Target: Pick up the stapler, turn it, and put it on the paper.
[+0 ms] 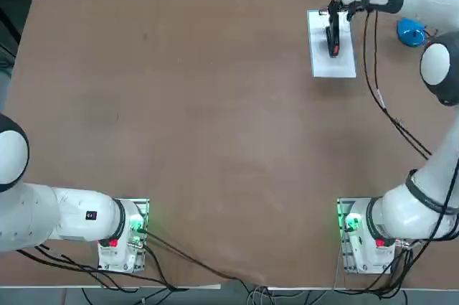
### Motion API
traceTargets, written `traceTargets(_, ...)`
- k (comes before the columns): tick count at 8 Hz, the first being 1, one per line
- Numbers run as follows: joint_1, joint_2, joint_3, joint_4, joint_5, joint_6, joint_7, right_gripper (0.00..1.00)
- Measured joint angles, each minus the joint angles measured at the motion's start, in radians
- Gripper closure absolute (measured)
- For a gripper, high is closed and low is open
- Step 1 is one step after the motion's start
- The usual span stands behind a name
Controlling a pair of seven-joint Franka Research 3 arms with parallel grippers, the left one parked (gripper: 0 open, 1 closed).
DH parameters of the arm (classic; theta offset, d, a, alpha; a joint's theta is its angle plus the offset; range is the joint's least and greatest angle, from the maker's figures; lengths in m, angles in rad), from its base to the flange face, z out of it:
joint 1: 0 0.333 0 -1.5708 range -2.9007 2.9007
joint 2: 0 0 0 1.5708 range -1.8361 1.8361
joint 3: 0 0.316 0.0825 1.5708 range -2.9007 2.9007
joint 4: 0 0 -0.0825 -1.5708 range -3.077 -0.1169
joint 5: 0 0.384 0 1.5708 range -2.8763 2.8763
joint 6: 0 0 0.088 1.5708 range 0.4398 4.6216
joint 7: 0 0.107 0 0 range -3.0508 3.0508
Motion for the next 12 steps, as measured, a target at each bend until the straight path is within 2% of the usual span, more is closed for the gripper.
traceTargets(2,-0.004,-0.118,-0.003,0.079,0.033,-0.229,0.002,0.00)
traceTargets(3,-0.004,-0.158,-0.003,0.150,0.062,-0.357,0.004,0.00)
traceTargets(5,-0.007,-0.185,-0.012,0.286,0.075,-0.582,0.004,0.00)
traceTargets(6,-0.016,-0.186,-0.021,0.328,0.077,-0.656,-0.015,0.00)
traceTargets(8,-0.051,-0.218,-0.026,0.367,0.091,-0.721,-0.101,0.00)
traceTargets(10,-0.083,-0.284,-0.027,0.365,0.131,-0.746,-0.129,0.00)
traceTargets(12,-0.082,-0.357,-0.024,0.326,0.139,-0.780,-0.108,0.00)
